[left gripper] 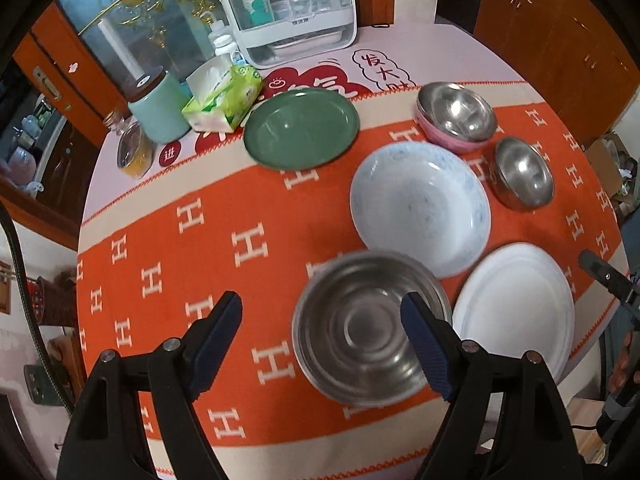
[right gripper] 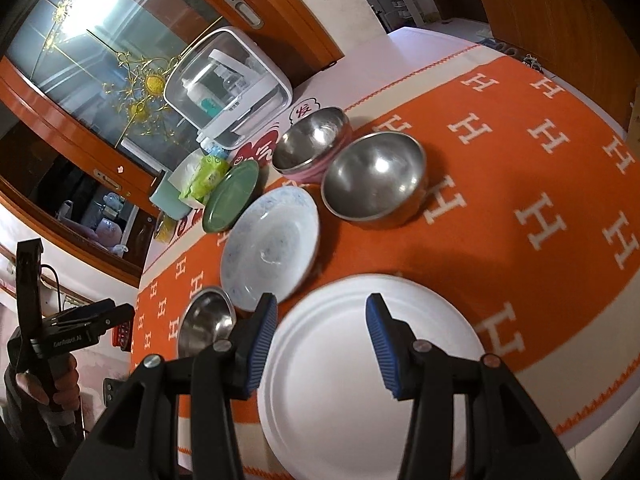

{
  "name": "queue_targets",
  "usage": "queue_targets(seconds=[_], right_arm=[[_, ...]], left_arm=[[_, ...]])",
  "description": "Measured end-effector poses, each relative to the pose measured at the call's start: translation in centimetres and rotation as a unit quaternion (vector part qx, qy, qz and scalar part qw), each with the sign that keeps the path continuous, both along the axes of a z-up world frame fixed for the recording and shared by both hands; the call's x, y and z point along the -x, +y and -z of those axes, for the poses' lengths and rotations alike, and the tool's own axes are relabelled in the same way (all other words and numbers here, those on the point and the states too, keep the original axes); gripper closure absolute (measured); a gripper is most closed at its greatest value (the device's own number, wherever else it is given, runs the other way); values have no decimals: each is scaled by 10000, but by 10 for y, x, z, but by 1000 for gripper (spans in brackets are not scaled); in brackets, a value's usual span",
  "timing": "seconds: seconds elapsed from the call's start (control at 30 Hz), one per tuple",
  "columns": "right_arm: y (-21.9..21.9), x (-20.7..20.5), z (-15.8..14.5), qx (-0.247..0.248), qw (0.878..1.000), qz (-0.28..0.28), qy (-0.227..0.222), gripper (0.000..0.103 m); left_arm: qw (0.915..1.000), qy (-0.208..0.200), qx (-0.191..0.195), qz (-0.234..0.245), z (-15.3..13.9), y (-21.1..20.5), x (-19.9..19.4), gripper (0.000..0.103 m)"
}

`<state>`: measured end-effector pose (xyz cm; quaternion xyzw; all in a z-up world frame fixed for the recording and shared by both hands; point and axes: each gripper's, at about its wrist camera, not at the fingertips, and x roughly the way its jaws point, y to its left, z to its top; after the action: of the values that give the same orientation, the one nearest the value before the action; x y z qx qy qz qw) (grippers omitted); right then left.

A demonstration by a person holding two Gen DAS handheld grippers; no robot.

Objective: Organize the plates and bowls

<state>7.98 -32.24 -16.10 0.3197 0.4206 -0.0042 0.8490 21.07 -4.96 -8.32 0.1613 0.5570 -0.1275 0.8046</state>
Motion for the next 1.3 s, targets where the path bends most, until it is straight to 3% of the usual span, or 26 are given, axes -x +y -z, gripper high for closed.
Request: queue_targets(seconds=[0.33,0.6,1.2,1.3], right_arm=[[13,-46,9,-73,9999,43,104,56],[19,-74,27,-138,9990,160,384,56],[39,-109,79,-539,9932,166,1015,57],[40,-111,85,-537,9922,147,1116,57]], left_arm=[[9994,261,165,159,16,-6,-51,23],[9963,753,314,282,49,-17,-86,23],[9832,1629,713,412,133,-35,-118,23],[9811,1736,777,359,142,-37,-120,27]])
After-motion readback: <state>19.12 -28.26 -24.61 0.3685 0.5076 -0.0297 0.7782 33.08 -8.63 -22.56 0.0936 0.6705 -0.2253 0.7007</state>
